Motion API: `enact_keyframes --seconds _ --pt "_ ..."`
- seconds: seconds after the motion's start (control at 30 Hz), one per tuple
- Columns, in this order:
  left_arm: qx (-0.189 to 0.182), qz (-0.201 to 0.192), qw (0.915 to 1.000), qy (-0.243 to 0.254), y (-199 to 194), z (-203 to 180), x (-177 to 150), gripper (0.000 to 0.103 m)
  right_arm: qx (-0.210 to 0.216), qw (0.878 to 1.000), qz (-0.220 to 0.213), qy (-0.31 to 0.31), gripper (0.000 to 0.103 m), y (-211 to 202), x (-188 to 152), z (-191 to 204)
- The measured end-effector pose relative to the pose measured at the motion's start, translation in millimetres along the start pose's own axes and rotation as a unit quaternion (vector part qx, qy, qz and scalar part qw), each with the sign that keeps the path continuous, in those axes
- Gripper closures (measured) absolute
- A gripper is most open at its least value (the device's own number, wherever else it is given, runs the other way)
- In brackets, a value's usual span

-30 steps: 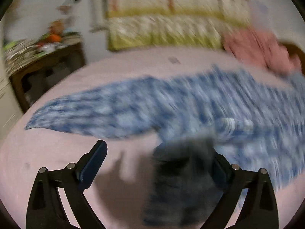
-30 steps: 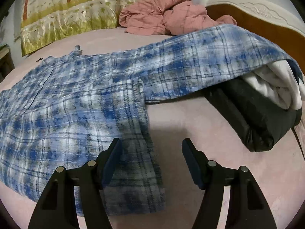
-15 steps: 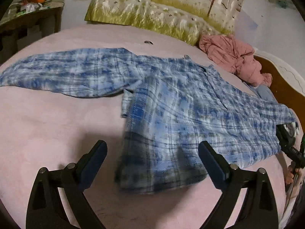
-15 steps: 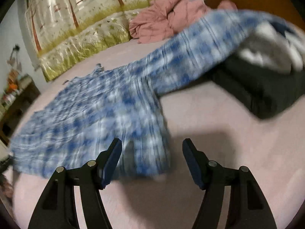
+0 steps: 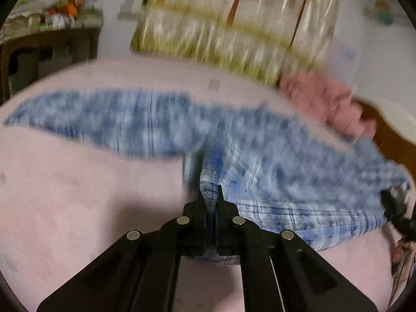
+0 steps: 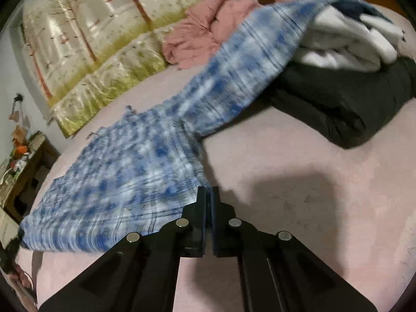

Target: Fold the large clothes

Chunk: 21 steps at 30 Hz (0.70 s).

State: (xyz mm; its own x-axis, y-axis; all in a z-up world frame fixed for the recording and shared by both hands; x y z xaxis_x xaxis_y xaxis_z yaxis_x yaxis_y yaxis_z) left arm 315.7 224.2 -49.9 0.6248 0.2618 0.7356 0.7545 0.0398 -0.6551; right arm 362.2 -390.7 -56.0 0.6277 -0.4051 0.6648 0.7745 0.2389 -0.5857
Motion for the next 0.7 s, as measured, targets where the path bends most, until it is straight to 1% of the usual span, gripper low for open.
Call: enact_keyframes --seconds 0.03,0.07,0.13,0.17,0.2,0.27,0.33,0.4,0.43,0.47,0.5,0.53,0.63,0.67,0.7 --pt "0.005 0.014 0.9999 0.009 6 -3 -3 0.099 -0.007 1.0 0.008 -0.003 0.1 3 -1 0" --pt "0.012 0.012 0.9998 0.013 7 -4 -2 0.097 -0.014 1.0 0.014 -0.009 0.1 5 -1 1" --pt "0.003 -0.003 0.9999 0.014 -2 -6 -1 0.085 -0.019 1.0 0.01 -0.019 0.1 5 0 4" --pt "-0.008 -0.013 0.9998 0.011 -8 -6 0 0.072 -0.018 1.0 0.003 -0.023 0.1 1 1 5" --pt "-0.016 -0.027 0.9995 0.007 -14 -6 1 0.062 -0.014 1.0 -0.003 -0.027 0.1 -2 1 7" --pt "-0.024 -0.055 0.9981 0.013 -23 -9 3 0.055 -0.016 0.999 -0.015 -0.041 0.099 -6 1 15" --pt "-0.029 -0.09 0.9947 0.04 -32 -18 6 0.054 -0.02 0.997 -0.011 -0.077 0.098 -4 -1 30" --pt "-0.04 -0.126 0.9888 0.07 -43 -29 10 0.053 -0.03 0.993 -0.007 -0.116 0.097 -3 -6 44" --pt "-0.036 -0.143 0.9857 0.081 -46 -33 11 0.053 -0.032 0.992 -0.01 -0.126 0.096 -3 -6 48" --pt "-0.03 -0.154 0.9836 0.089 -49 -36 12 0.05 -0.031 0.99 -0.015 -0.134 0.091 -5 -5 52" --pt "-0.023 -0.163 0.9813 0.1 -51 -40 11 0.047 -0.032 0.99 -0.023 -0.138 0.081 -7 -5 53" --pt "-0.018 -0.171 0.9788 0.111 -53 -45 10 0.046 -0.033 0.989 -0.031 -0.14 0.076 -11 -4 54" --pt "0.0 -0.207 0.9703 0.126 -64 -52 9 0.033 -0.034 0.987 -0.062 -0.144 0.059 -21 0 57" --pt "0.004 -0.22 0.9676 0.124 -68 -52 9 0.024 -0.037 0.985 -0.076 -0.148 0.044 -26 1 59" --pt "0.006 -0.23 0.9656 0.122 -70 -52 9 0.014 -0.039 0.984 -0.086 -0.151 0.028 -29 2 60"
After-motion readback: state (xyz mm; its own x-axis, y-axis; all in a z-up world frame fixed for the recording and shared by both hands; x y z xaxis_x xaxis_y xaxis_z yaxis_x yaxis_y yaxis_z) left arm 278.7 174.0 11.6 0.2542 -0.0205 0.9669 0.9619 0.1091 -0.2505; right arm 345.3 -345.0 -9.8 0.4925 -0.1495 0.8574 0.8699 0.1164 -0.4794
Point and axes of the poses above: each gripper's, at about its wrist camera, not at the fingertips, and y roughly the way its jaws point, z to its left, x to its top, the point moved 5 cm from there along y, roughly the way its jaws point, and after that the axes turned 9 degrees about x, right-handed, at the moved point
